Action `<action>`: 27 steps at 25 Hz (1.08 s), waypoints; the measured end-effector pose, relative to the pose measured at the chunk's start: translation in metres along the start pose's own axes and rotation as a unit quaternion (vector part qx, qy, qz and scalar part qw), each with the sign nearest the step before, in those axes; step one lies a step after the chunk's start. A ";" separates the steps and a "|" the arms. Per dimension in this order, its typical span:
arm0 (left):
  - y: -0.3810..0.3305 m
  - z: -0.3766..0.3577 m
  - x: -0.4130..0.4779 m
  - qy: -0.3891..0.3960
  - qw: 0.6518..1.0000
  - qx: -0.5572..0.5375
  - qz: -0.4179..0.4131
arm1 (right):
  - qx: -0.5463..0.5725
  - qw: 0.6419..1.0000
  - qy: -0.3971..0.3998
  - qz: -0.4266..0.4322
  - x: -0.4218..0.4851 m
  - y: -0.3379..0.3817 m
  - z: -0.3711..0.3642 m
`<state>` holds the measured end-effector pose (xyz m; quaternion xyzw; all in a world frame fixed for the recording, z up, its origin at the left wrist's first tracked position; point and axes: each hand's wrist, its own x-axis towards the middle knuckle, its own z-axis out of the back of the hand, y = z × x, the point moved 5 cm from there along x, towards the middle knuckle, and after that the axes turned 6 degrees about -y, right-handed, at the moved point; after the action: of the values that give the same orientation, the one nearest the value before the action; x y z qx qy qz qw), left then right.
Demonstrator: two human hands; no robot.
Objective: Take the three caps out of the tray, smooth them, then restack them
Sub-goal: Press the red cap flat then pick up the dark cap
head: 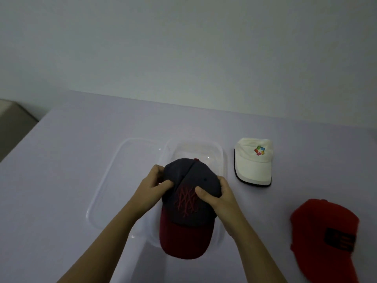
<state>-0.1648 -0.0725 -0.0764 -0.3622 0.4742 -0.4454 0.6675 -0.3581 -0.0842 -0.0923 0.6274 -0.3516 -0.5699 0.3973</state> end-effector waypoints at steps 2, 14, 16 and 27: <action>0.004 0.001 0.015 0.043 0.992 0.118 -0.021 | -0.069 0.998 -0.006 -0.011 0.009 -0.007 -0.003; 0.021 -0.025 0.057 0.070 0.964 0.254 -0.025 | -0.287 0.949 -0.076 -0.102 0.040 -0.034 -0.027; 0.024 -0.026 0.059 0.058 0.972 0.227 0.007 | -0.324 0.935 -0.075 -0.122 0.043 -0.034 -0.031; 0.032 -0.031 0.086 -0.010 0.977 0.073 0.202 | -0.347 0.934 -0.082 -0.008 0.037 -0.034 -0.046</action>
<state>-0.1733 -0.1439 -0.1410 -0.2135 0.4974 -0.3311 0.7729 -0.3093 -0.0982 -0.1373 0.4042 -0.1581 -0.7094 0.5553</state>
